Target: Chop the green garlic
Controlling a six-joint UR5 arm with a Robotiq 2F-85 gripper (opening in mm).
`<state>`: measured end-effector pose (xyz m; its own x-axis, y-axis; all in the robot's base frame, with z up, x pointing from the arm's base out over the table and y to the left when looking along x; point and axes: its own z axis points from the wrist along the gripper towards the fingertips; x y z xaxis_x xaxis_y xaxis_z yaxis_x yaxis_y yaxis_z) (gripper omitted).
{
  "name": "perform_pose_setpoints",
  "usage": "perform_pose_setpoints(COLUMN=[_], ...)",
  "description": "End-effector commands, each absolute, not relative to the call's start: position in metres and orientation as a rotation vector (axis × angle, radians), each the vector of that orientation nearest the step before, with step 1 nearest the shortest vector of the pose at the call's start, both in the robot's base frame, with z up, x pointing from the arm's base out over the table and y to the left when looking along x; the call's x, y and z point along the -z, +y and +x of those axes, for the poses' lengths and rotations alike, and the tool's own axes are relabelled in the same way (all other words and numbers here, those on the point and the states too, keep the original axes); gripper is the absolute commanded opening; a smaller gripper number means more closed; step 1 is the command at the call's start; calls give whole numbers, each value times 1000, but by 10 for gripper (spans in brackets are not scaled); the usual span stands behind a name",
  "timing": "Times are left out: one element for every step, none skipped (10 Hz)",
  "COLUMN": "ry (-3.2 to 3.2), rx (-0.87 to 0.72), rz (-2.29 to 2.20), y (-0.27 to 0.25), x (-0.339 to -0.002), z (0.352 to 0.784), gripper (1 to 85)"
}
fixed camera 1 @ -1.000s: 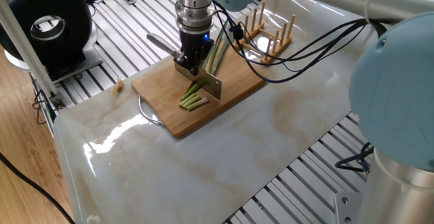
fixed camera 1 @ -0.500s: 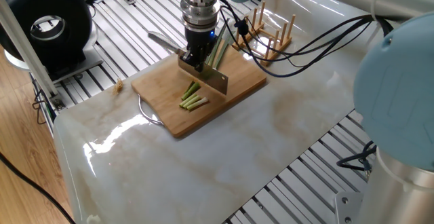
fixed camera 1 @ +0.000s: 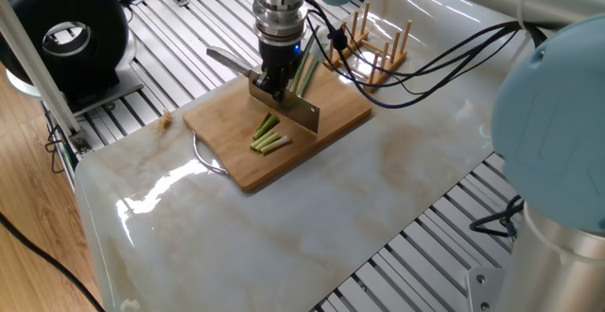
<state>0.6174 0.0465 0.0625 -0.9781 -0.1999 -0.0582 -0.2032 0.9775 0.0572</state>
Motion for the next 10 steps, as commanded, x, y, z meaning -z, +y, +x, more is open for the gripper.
perform_pose_setpoints(ry=[3065, 3057, 3060, 3062, 3072, 3074, 3075, 3071, 3069, 3067], rx=[-156, -145, -141, -158, -184, -189, -202, -213, -229, -260], rz=[-314, -294, -287, -278, -272, -267, -260, -257, -256, -251], y=[53, 56, 59, 63, 69, 72, 77, 80, 83, 90], x=[-74, -72, -70, -70, -69, -67, -66, -67, -68, -70], z=[620, 624, 625, 624, 621, 621, 620, 622, 622, 623], gripper=[13, 13, 13, 13, 13, 13, 13, 13, 13, 13])
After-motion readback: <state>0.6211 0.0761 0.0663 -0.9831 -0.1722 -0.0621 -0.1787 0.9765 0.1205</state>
